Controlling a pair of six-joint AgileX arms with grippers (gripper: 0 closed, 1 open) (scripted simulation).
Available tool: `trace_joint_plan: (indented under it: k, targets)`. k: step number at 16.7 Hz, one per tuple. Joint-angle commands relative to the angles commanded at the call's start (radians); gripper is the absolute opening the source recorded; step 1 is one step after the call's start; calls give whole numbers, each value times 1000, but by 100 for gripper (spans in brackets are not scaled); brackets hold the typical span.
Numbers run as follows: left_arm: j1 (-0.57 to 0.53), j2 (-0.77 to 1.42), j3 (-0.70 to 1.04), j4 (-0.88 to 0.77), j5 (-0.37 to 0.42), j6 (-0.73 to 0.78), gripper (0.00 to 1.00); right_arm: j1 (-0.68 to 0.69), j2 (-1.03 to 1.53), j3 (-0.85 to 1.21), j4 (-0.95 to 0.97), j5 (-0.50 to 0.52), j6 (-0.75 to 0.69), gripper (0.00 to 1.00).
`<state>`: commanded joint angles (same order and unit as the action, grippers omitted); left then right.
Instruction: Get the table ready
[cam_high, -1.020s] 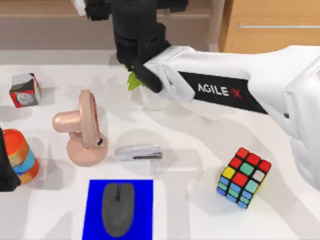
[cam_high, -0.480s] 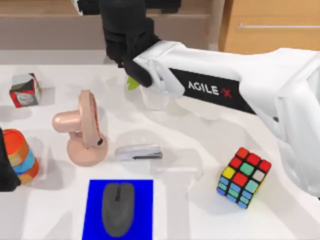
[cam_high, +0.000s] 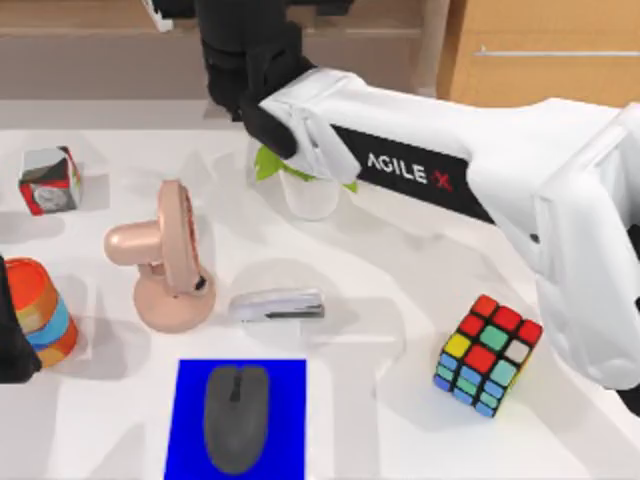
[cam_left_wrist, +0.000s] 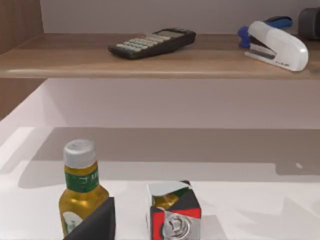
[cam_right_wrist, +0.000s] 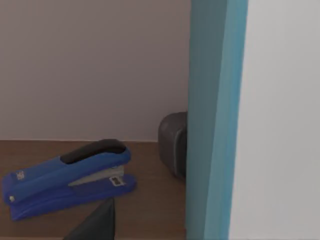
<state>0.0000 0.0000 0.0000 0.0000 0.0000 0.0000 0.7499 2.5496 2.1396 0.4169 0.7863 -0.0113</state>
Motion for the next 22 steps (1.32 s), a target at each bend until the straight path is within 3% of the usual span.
trace_joint_plan:
  k: [3,16,22]
  targets:
    - [0,0,0,0,0,0,100,0,0,0,0,0,0,100]
    - [0,0,0,0,0,0,100,0,0,0,0,0,0,2]
    - [0,0,0,0,0,0,100,0,0,0,0,0,0,0]
